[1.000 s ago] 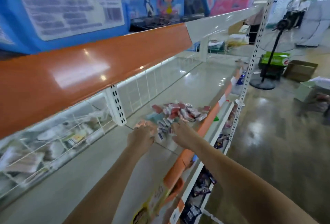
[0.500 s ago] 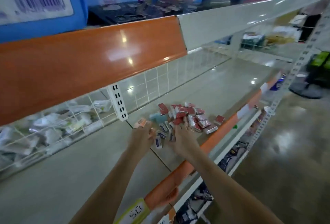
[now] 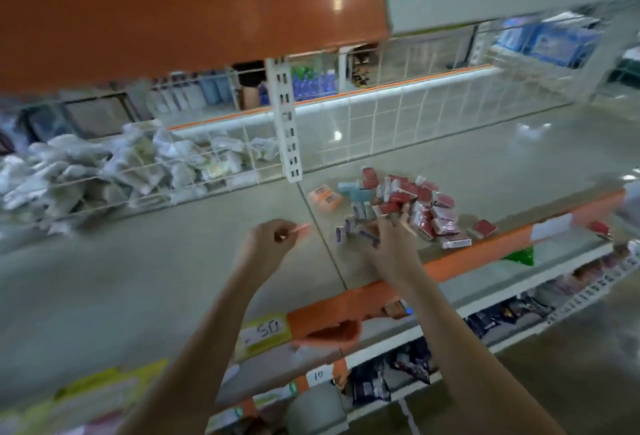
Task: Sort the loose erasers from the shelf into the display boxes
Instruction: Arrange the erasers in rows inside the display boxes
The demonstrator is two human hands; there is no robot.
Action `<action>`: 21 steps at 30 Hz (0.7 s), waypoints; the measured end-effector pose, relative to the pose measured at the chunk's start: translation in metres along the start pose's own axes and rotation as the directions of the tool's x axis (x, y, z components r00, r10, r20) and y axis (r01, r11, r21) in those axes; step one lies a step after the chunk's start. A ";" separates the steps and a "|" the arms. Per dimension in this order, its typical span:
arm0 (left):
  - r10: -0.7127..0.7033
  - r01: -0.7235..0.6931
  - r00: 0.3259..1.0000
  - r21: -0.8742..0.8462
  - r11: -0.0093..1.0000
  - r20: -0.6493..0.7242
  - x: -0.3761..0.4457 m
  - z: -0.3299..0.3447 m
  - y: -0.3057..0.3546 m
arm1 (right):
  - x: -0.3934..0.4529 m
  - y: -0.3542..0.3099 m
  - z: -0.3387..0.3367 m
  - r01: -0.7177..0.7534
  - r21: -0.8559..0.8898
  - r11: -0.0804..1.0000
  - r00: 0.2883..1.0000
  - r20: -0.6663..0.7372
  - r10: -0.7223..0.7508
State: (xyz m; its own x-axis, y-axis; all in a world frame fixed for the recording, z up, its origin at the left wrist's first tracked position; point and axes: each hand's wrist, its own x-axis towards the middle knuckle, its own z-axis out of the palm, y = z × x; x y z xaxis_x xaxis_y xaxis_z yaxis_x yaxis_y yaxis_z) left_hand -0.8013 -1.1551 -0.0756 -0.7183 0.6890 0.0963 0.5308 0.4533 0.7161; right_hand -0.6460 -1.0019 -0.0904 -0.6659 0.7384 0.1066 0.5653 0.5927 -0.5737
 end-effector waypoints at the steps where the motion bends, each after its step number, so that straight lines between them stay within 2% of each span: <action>1: -0.030 0.029 0.999 -0.033 0.999 -0.011 -0.009 -0.010 -0.003 | -0.002 -0.006 0.001 0.019 0.025 0.999 1.000 -0.005 -0.019; 6: -0.191 0.169 0.980 -0.287 0.943 -0.051 -0.051 -0.065 -0.022 | -0.029 -0.070 0.013 0.274 0.177 0.945 0.961 -0.069 -0.266; 10: -0.273 0.193 0.951 -0.413 0.890 -0.146 -0.093 -0.115 -0.044 | -0.064 -0.145 0.039 0.420 0.296 0.858 0.895 0.020 -0.445; 14: -0.338 0.206 0.916 -0.469 0.859 -0.215 -0.145 -0.173 -0.081 | -0.106 -0.210 0.066 0.518 0.369 0.772 0.815 0.062 -0.576; 21: -0.441 0.267 0.854 -0.493 0.828 -0.277 -0.232 -0.283 -0.161 | -0.178 -0.322 0.126 0.555 0.399 0.730 0.755 0.127 -0.643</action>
State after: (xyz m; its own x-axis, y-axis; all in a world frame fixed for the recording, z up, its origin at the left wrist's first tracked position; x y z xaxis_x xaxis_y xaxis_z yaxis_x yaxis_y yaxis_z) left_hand -0.8472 -1.5485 -0.0174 -0.9720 0.2313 -0.0419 0.0253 0.2805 0.9595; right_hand -0.7703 -1.3645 -0.0268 -0.9281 0.1354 0.3467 -0.1513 0.7137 -0.6839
